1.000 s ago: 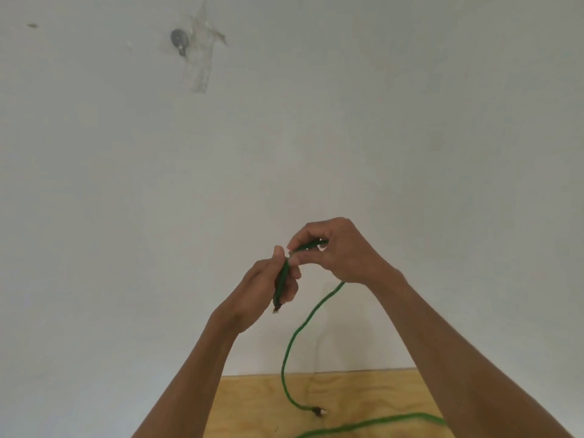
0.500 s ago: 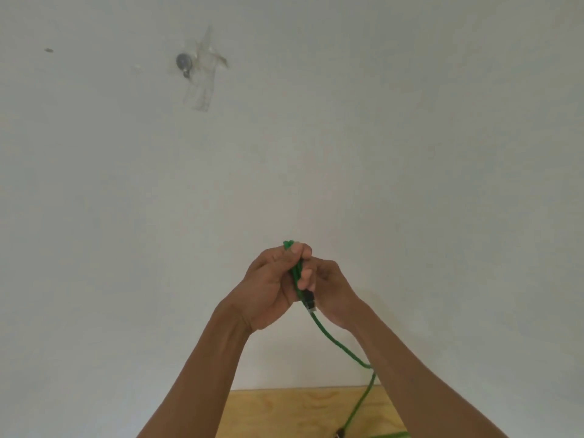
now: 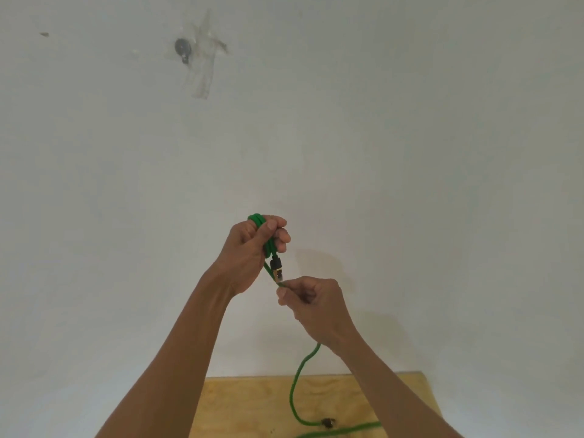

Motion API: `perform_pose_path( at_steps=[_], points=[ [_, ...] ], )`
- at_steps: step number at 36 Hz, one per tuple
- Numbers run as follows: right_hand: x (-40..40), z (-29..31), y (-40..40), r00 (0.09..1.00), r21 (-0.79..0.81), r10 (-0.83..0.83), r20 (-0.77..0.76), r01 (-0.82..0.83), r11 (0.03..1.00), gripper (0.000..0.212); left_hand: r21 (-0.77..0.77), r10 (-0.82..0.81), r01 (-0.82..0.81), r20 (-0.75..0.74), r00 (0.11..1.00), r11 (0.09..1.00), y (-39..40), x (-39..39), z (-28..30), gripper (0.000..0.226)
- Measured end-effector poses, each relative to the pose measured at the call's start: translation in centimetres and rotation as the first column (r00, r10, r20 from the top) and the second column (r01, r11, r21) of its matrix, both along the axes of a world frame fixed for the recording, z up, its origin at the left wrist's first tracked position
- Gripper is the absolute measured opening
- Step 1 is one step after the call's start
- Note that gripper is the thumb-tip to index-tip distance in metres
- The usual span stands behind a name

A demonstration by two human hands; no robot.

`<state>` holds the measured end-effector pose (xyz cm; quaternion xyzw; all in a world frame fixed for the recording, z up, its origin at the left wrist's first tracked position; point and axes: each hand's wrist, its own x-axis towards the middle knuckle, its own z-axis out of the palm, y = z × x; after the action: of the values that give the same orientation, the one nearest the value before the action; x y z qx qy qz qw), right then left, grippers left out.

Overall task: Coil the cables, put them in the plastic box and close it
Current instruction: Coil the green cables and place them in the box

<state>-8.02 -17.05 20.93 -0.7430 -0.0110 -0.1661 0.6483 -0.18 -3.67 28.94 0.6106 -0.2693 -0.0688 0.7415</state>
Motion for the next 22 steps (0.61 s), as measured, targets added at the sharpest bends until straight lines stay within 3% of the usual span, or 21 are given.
perform_pose_path(
  at_steps=[3, 7, 11, 14, 17, 19, 22],
  points=[
    [-0.7, -0.3, 0.3, 1.0, -0.062, -0.024, -0.005, 0.023, 0.998, 0.009, 0.02, 0.039, -0.04, 0.045, 0.998, 0.999, 0.8, 0.5, 0.1, 0.02],
    [-1.5, 0.2, 1.0, 0.998, -0.269, -0.041, 0.037, 0.05, 0.962, 0.017, 0.239, 0.09, -0.13, 0.17, 0.981, 0.962, 1.3, 0.9, -0.7, 0.022],
    [-1.3, 1.6, 0.3, 0.989, -0.508, -0.034, 0.147, 0.104, 0.855, 0.021, 0.437, 0.045, -0.151, 0.244, 0.969, 0.887, 1.5, 0.1, -1.6, 0.023],
    [-0.2, 3.8, -1.4, 0.97, -0.542, -0.011, 0.244, 0.146, 0.827, 0.017, 0.534, -0.04, -0.055, 0.165, 0.985, 0.844, 1.7, -1.3, -2.5, 0.035],
    [0.9, 6.3, -3.1, 0.976, -0.427, 0.084, 0.202, 0.01, 0.904, 0.017, 0.41, -0.151, 0.174, -0.089, 0.985, 0.895, 1.6, -2.9, -3.1, 0.056],
    [1.6, 7.3, -3.9, 0.97, -0.32, 0.161, 0.182, -0.096, 0.943, 0.019, 0.251, -0.203, 0.259, -0.226, 0.953, 0.933, 1.3, -3.9, -3.4, 0.06],
    [2.7, 6.9, -4.5, 0.969, -0.174, 0.2, 0.149, -0.173, 0.969, 0.018, 0.058, -0.294, 0.329, -0.322, 0.9, 0.942, 0.6, -5.0, -3.3, 0.061]
  ],
)
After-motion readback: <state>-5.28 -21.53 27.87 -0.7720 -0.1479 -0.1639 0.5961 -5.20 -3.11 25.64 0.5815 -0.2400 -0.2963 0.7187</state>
